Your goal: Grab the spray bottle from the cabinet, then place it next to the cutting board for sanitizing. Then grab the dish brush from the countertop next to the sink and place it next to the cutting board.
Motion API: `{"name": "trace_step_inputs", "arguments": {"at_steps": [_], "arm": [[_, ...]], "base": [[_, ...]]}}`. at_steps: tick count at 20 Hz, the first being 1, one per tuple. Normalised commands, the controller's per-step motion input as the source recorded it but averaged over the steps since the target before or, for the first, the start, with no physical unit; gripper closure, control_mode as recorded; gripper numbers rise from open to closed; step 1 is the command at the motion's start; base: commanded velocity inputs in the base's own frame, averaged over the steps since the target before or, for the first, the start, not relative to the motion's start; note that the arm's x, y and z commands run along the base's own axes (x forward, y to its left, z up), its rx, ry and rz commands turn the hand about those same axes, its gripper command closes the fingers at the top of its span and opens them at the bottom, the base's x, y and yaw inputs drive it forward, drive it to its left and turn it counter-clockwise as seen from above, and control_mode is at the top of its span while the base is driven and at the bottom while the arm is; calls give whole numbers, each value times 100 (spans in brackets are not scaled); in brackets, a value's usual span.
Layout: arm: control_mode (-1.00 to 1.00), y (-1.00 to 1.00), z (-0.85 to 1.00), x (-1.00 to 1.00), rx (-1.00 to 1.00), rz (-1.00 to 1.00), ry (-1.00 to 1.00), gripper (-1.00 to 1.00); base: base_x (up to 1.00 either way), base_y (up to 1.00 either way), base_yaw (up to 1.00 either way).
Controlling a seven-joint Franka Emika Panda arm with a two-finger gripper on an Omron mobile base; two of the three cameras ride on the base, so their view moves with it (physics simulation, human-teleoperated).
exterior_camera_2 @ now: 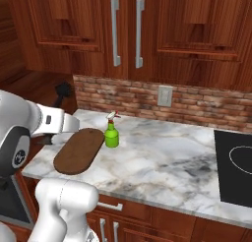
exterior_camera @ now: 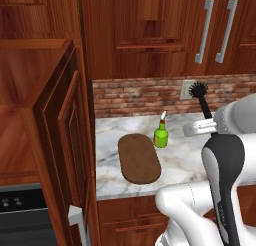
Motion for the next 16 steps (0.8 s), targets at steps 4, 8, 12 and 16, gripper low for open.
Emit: {"name": "trace_step_inputs", "arguments": {"at_steps": [4, 8, 12, 16], "arm": [[-100, -39, -39, 8, 0, 16, 0, 100], [-100, -45, -44, 19, 0, 25, 0, 100], [-100, -29, -50, 32, 0, 26, 0, 100], [-100, -19, -52, 50, 0, 27, 0, 100]], "base": [[0, 0, 0], [0, 0, 0], [0, 0, 0], [0, 0, 0]]}}
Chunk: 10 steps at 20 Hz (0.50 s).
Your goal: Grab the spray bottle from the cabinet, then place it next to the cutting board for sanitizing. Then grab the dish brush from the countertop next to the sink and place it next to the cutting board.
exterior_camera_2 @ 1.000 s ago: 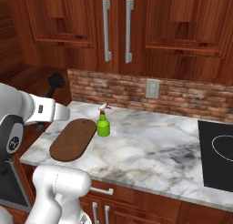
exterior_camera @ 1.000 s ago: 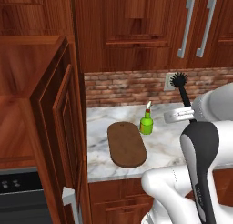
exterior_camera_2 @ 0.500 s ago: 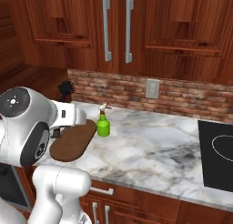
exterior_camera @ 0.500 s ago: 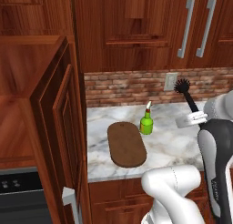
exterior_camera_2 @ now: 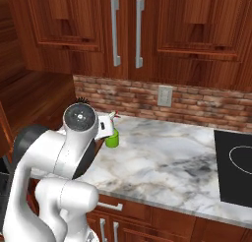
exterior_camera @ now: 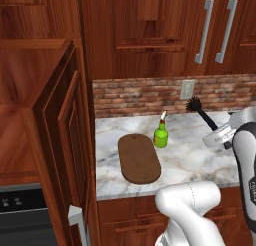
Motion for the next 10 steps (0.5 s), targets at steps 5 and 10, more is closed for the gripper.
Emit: {"name": "trace_step_inputs", "arguments": {"at_steps": [5, 10], "arm": [[-100, -8, -55, 59, 0, 28, 0, 100], [-100, -2, -54, 62, 0, 32, 0, 100]], "base": [[0, 0, 0], [0, 0, 0]]}}
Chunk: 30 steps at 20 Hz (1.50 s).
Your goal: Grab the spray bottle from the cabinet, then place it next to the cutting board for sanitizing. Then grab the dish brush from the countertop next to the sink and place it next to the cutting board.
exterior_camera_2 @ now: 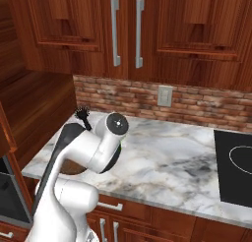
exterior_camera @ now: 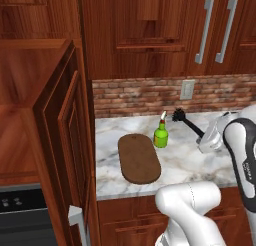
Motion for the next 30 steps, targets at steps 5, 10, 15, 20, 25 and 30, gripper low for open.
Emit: {"name": "trace_step_inputs", "arguments": {"at_steps": [5, 10, 15, 20, 25, 30], "arm": [[-100, -1, -46, 35, 0, 23, 0, 100], [-100, -5, -41, 28, 0, 21, 0, 100], [-100, -8, -21, 15, -5, 22, -5, 100], [-100, -11, -7, 5, -6, 26, -21, 100], [-100, -1, -15, 15, -4, 27, -18, 100], [-100, -1, -23, 13, -8, 25, -21, 100]], "base": [[0, 0, 0], [0, 0, 0], [0, 0, 0], [0, 0, 0], [0, 0, 0], [0, 0, 0]]}}
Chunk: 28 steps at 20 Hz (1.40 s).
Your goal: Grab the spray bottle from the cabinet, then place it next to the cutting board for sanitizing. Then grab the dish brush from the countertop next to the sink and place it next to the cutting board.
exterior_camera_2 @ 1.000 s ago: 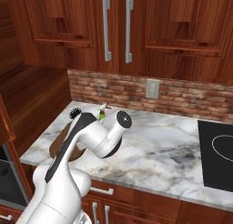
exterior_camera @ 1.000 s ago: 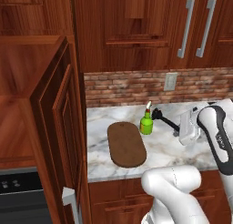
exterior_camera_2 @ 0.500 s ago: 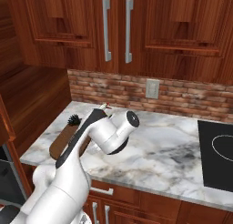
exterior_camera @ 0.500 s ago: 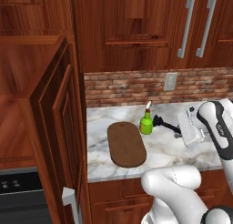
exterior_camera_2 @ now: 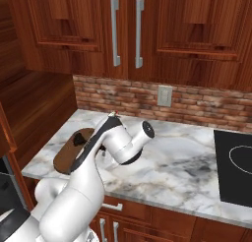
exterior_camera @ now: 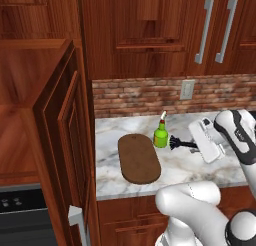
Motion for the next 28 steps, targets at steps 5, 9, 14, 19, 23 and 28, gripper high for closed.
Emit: {"name": "trace_step_inputs", "arguments": {"at_steps": [5, 9, 14, 19, 23, 28], "arm": [[-100, 0, -26, 15, -8, 25, -20, 100], [-100, 0, -27, 36, -5, 22, -9, 100], [-100, 0, -31, 42, -7, 10, -5, 100], [-100, 0, -29, 56, -2, 14, 0, 100], [-100, 0, -29, 51, -4, 16, 0, 100], [-100, -7, -32, 21, -5, 21, -4, 100]], "base": [[0, 0, 0], [0, 0, 0], [0, 0, 0], [0, 0, 0], [0, 0, 0], [0, 0, 0]]}}
